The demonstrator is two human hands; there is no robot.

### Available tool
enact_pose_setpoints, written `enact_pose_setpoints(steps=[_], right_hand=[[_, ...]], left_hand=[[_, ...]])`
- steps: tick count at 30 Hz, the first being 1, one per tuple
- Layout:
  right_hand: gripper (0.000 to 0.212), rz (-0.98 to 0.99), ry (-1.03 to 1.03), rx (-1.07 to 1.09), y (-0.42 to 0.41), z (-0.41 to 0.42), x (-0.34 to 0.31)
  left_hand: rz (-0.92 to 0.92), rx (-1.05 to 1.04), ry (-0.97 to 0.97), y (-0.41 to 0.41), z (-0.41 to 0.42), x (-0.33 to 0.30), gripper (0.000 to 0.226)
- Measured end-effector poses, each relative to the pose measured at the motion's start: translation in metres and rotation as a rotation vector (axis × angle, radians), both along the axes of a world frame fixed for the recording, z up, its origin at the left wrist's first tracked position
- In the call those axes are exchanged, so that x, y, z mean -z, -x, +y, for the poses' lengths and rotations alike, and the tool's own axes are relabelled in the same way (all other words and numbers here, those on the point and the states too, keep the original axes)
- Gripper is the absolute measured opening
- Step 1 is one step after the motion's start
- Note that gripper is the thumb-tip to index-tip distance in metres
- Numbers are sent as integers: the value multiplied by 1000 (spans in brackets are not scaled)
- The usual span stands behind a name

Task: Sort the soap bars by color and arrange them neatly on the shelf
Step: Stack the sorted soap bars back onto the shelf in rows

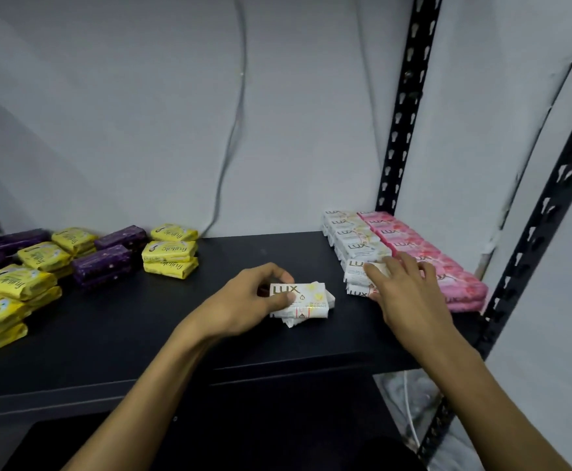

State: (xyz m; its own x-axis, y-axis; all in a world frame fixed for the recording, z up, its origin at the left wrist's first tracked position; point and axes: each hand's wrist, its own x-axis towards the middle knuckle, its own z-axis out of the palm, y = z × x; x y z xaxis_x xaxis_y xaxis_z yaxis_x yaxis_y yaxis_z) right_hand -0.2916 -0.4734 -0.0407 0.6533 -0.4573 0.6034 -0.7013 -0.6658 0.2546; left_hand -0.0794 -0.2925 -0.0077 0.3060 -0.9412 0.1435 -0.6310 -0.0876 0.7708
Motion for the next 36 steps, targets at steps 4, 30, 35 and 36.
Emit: enact_pose_setpoints(steps=[4, 30, 35, 36], right_hand=[[44, 99, 13, 51, -1, -6, -9], [24, -285, -197, -343, 58, 26, 19], [53, -202, -248, -258, 52, 16, 20], [58, -191, -249, -244, 51, 16, 19]], left_hand=[[12, 37, 5, 11, -15, 1, 14], [397, -123, 231, 102, -71, 27, 29], [642, -142, 246, 117, -95, 15, 17], [691, -151, 250, 119, -101, 13, 17]])
